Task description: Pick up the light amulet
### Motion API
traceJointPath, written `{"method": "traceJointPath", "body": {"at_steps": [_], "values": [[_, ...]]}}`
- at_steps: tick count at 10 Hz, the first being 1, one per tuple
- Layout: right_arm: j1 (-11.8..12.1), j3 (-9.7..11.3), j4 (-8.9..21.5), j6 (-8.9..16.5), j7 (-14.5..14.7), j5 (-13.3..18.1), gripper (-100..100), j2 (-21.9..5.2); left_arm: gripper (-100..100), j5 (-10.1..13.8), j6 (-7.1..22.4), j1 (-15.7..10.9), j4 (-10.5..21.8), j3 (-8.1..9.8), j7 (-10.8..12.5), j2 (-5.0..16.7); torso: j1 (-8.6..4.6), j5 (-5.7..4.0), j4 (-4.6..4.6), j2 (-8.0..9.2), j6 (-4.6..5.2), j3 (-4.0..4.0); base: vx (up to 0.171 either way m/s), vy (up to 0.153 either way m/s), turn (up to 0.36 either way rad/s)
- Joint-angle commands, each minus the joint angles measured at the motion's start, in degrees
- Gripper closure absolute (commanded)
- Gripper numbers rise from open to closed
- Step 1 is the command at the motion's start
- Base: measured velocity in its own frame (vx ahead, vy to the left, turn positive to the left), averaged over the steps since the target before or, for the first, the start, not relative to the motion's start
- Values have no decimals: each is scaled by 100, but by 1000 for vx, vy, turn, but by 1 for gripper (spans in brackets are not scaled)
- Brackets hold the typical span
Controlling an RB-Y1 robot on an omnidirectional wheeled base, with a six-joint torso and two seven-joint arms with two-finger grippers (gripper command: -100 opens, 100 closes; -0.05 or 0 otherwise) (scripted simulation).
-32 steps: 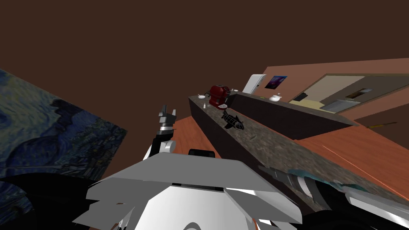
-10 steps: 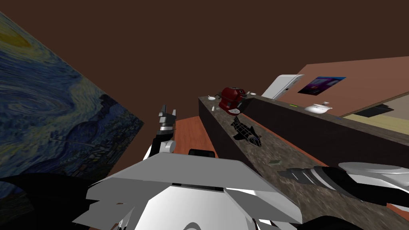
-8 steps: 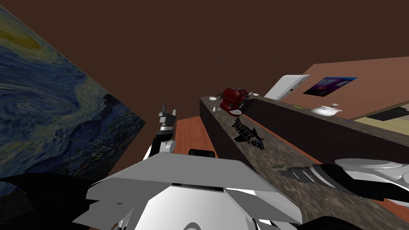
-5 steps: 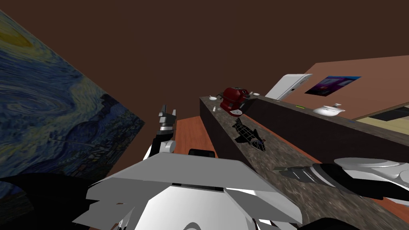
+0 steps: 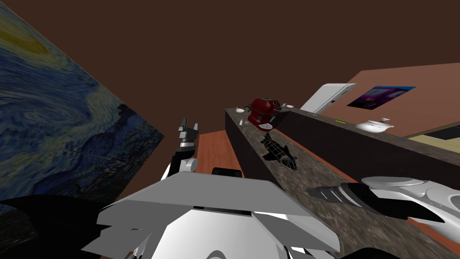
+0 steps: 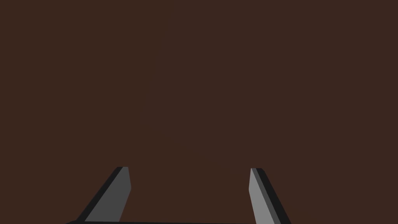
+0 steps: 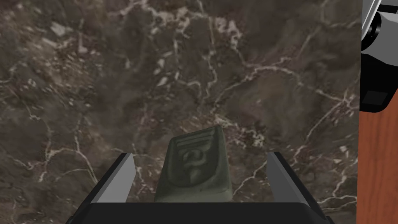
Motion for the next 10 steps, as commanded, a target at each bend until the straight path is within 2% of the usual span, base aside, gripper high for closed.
{"method": "traceJointPath", "body": {"at_steps": [1, 2, 3, 7, 8, 9, 10], "values": [[70, -42, -153, 182, -12, -31, -100, -6, 0, 0, 0, 0, 0, 0, 0, 0, 0, 0, 0, 0, 0, 0, -31, -46, 32], [55, -37, -101, 115, -21, -26, -100, -20, 0, 0, 0, 0, 0, 0, 0, 0, 1, 0, 0, 1, 1, 1, -12, -18, 6], [63, -44, -112, 140, -23, -30, 100, -21, 0, 0, 0, 0, 0, 0, 0, 0, 9, 2, 0, -3, 2, -1, 0, 0, 0], [62, -44, -112, 136, -23, -30, 100, -21, 0, 0, 0, 0, 0, 0, 0, 0, 16, 3, -2, -9, 2, -5, 0, 0, 0], [62, -44, -112, 136, -23, -30, 0, -21, 0, 0, 0, 0, 0, 0, 0, 0, 16, 3, -2, -10, 2, -6, 0, 0, 0], [-35, 33, 46, -43, 19, 26, 100, 41, 0, 0, 0, 1, 0, 0, 0, 0, 16, 3, -2, -10, 2, -6, 21, 33, -50], [-69, 58, 112, -118, 30, 44, 100, 56, 0, 0, 0, 1, 0, 0, 0, -1, 25, 6, -3, -13, 7, -7, 34, 55, -57]]}}
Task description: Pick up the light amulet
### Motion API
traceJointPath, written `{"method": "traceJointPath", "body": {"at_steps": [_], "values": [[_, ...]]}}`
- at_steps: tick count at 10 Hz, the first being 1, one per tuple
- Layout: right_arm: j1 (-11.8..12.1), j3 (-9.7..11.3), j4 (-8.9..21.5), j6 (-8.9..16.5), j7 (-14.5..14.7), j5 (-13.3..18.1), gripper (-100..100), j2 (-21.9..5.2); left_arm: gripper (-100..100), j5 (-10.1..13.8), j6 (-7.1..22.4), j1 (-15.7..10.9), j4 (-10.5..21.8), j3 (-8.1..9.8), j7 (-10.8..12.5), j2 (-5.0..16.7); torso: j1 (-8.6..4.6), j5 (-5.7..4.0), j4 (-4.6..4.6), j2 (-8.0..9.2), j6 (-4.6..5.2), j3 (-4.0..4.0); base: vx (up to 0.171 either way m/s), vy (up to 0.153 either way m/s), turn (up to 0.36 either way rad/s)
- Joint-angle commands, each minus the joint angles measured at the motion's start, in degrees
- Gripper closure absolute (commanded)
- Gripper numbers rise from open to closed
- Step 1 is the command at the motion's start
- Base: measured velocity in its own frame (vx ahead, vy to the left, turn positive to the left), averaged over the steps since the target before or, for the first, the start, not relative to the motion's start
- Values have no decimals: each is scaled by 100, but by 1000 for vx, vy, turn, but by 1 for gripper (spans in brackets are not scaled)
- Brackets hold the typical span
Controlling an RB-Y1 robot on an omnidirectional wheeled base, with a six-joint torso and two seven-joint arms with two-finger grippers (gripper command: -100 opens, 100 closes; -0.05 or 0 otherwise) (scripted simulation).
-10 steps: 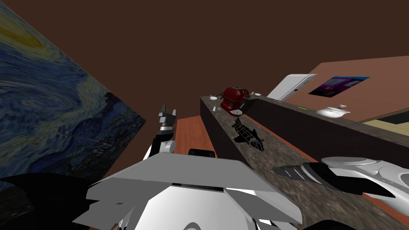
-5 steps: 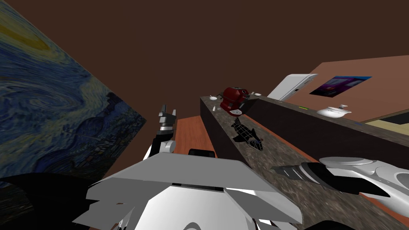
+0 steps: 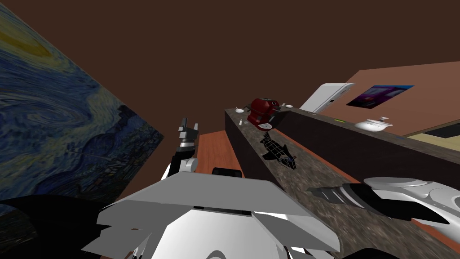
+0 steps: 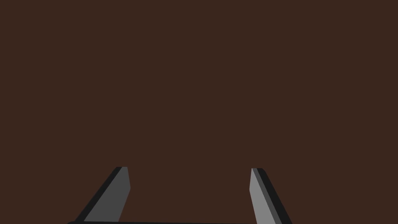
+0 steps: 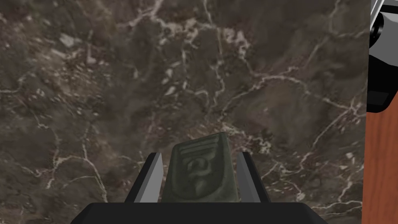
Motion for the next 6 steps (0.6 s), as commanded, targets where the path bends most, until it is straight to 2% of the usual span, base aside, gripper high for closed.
{"method": "traceJointPath", "body": {"at_steps": [1, 4, 5, 6], "values": [[-166, 132, 76, -132, 1, 63, 100, 42, 0, 0, 0, 0, 0, 0, 0, 0, 0, 0, 0, 0, 0, 0, 29, 43, -28], [-304, 233, 341, -432, 43, 138, 100, 104, 0, 0, 0, 0, 0, 0, 0, 0, 0, 1, -1, 0, -3, 0, 22, 38, -28], [-231, 176, 294, -362, 44, 112, 100, 93, 0, 0, 0, 0, 0, 0, 0, 0, -3, 1, -1, 0, -4, -1, 9, 12, -6], [-229, 174, 307, -383, 50, 113, 0, 96, 0, 0, 0, 0, 0, 0, 0, 0, -10, -2, 0, 3, -5, 1, 0, 0, 0]]}}
